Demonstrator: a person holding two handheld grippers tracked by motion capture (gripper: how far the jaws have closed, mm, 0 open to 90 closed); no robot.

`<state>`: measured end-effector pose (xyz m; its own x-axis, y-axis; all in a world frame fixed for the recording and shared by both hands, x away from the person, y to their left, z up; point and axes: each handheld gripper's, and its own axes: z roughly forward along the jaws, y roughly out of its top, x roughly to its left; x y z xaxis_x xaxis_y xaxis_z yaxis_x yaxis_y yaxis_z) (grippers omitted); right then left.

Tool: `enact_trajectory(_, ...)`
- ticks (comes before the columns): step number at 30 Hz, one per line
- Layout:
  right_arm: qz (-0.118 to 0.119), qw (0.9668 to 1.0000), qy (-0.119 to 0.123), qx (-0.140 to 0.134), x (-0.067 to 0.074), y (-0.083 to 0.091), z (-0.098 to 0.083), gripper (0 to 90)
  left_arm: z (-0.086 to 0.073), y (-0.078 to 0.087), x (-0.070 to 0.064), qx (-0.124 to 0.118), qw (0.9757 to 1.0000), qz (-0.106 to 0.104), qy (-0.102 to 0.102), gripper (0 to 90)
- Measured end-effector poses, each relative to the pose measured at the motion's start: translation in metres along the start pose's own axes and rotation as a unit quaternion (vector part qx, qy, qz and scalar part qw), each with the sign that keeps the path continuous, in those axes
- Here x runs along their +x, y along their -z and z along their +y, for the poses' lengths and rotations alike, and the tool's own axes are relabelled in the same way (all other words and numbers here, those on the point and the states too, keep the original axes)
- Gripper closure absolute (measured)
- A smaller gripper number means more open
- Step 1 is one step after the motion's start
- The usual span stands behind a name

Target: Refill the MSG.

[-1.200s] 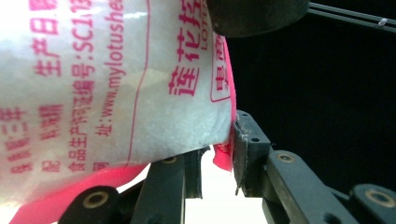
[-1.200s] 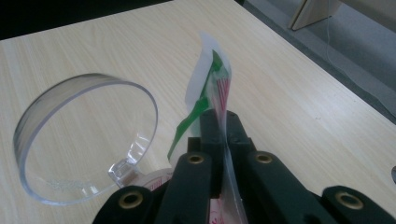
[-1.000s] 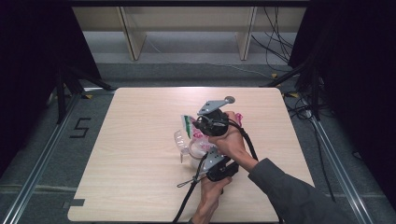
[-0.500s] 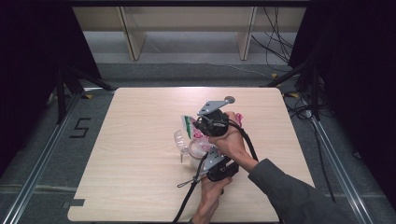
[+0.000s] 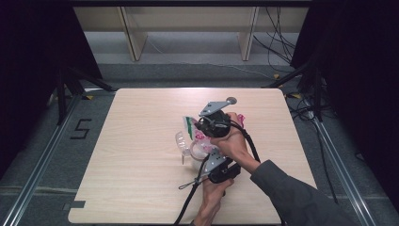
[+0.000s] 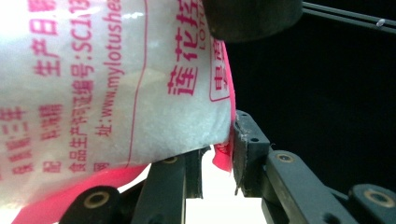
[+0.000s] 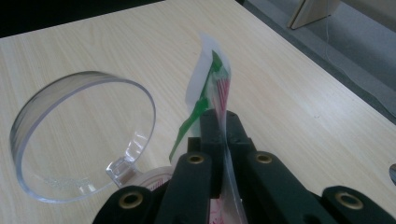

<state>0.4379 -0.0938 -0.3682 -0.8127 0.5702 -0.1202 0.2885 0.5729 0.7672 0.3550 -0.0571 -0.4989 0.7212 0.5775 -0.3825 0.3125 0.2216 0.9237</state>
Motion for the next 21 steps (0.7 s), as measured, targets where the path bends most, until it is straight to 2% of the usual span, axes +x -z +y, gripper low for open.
enact_trajectory(1, 0.003, 0.9999, -0.014, 0.005, 0.0013, 0.0018, 0.0006, 90.0, 0.0004, 0.0006, 0.0008, 0.002, 1.0, 0.001, -0.004, 75.0)
enact_trajectory(6, 0.001, 1.0, -0.002, 0.006, 0.0015, 0.0015, -0.0002, 90.0, -0.0002, 0.0007, 0.0002, 0.003, 1.0, 0.004, -0.006, 75.0)
enact_trajectory(7, 0.002, 0.9999, -0.014, 0.006, 0.0024, 0.003, 0.0005, 90.0, 0.0, 0.0009, 0.001, 0.005, 0.9999, 0.003, -0.009, 75.1)
enact_trajectory(8, 0.006, 1.0, -0.004, 0.0, 0.0002, 0.004, 0.0017, 90.0, 0.0003, 0.0006, 0.0006, 0.0, 1.0, 0.001, -0.006, 75.1)
enact_trajectory(10, 0.0, 1.0, -0.008, -0.001, -0.0009, 0.0049, 0.0013, 90.0, 0.0005, 0.0004, -0.0013, -0.001, 1.0, -0.004, -0.002, 75.2)
enact_trajectory(11, 0.0, 1.0, -0.009, 0.002, 0.0004, 0.0043, 0.0006, 90.0, 0.0, -0.0008, -0.0033, -0.009, 0.9999, -0.004, 0.007, 75.2)
enact_trajectory(12, 0.003, 1.0, -0.008, 0.005, 0.0009, 0.0046, 0.0009, 90.0, 0.0, 0.0008, -0.0005, 0.002, 1.0, -0.001, -0.009, 75.2)
enact_trajectory(15, 0.001, 1.0, -0.004, -0.005, -0.0007, 0.0045, 0.0015, 90.0, 0.0006, 0.0012, 0.0, 0.001, 1.0, 0.0, -0.006, 75.3)
enact_trajectory(16, 0.001, 0.9999, -0.011, 0.001, 0.0009, 0.0046, 0.0011, 90.0, 0.0008, 0.0029, 0.0018, 0.014, 0.9996, 0.003, -0.022, 75.3)
enact_trajectory(17, 0.003, 1.0, -0.006, 0.001, 0.0007, 0.0038, 0.001, 90.0, 0.0, 0.0009, -0.0002, 0.0, 1.0, 0.001, -0.007, 75.3)
enact_trajectory(19, 0.003, 0.9999, -0.011, 0.002, -0.0004, 0.0053, 0.002, 90.0, 0.0003, 0.0013, 0.0007, 0.002, 1.0, 0.002, -0.006, 75.4)
enact_trajectory(20, 0.002, 0.9999, -0.014, -0.007, -0.0003, 0.0039, 0.0017, 90.0, 0.0002, 0.0014, 0.0007, 0.002, 1.0, 0.001, -0.006, 75.4)
enact_trajectory(21, 0.002, 1.0, -0.007, -0.001, -0.001, 0.0045, 0.0015, 90.0, 0.0, 0.0014, 0.0005, 0.002, 1.0, 0.001, -0.006, 75.4)
